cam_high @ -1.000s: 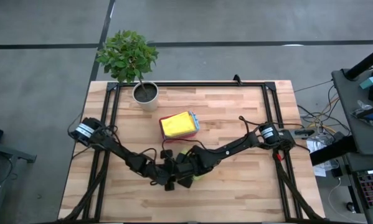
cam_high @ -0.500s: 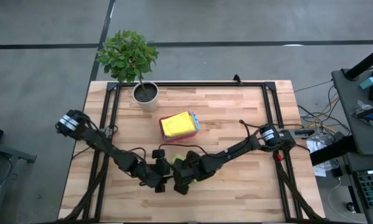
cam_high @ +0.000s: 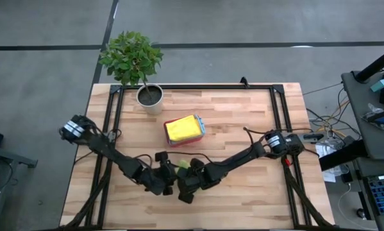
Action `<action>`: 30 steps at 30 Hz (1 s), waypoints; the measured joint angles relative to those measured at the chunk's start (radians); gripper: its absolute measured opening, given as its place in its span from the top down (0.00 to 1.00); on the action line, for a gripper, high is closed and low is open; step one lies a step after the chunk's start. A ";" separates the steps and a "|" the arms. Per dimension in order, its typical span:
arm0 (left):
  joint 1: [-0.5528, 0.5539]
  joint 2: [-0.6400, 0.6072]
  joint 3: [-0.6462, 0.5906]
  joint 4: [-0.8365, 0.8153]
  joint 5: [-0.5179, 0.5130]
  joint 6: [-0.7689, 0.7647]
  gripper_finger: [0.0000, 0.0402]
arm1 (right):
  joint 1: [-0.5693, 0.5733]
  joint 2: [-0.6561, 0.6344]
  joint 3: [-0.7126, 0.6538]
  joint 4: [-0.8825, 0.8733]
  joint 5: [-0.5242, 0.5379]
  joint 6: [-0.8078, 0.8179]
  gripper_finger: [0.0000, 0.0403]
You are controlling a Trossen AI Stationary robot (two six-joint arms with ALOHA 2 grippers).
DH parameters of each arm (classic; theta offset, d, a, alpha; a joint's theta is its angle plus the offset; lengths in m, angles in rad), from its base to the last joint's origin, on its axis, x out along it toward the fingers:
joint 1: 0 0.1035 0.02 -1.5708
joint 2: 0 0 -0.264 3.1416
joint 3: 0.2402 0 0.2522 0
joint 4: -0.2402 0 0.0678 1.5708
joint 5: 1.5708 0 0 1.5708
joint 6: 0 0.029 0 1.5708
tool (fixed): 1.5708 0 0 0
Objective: Fold microfiber towels
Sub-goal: Fold the green microfiber cloth
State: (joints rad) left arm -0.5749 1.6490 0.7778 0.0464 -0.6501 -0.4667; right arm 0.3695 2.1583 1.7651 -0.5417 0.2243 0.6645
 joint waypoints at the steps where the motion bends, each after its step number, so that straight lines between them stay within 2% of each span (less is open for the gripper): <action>1: 0.001 0.020 0.000 0.016 0.000 0.000 0.55 | 0.000 -0.002 0.006 -0.007 0.000 -0.009 0.58; 9: 0.006 0.075 0.002 0.014 0.015 -0.026 0.55 | 0.006 -0.078 0.026 -0.082 0.004 -0.101 0.59; 15: 0.006 0.075 0.003 0.013 0.034 -0.033 0.55 | 0.024 -0.145 0.015 -0.251 0.053 -0.103 0.60; 17: 0.006 0.075 0.003 0.014 0.034 -0.031 0.55 | 0.034 -0.145 0.006 -0.272 0.076 -0.106 0.63; 20: 0.006 0.075 0.003 0.014 0.041 -0.029 0.55 | 0.045 -0.144 -0.027 -0.270 0.077 -0.107 0.74; 24: 0.006 0.075 0.003 0.015 0.054 -0.029 0.55 | 0.061 -0.143 -0.103 -0.210 0.091 -0.103 0.94; 27: 0.006 0.075 0.003 0.019 0.067 -0.025 0.55 | 0.079 -0.141 -0.186 -0.036 0.088 -0.141 0.96; 30: 0.006 0.073 0.004 0.017 0.092 -0.024 0.55 | 0.091 -0.141 -0.262 0.141 0.038 -0.184 0.98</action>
State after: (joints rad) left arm -0.5694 1.7219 0.7815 0.0632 -0.5586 -0.4908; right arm 0.4605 2.0174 1.5030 -0.4009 0.2621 0.4802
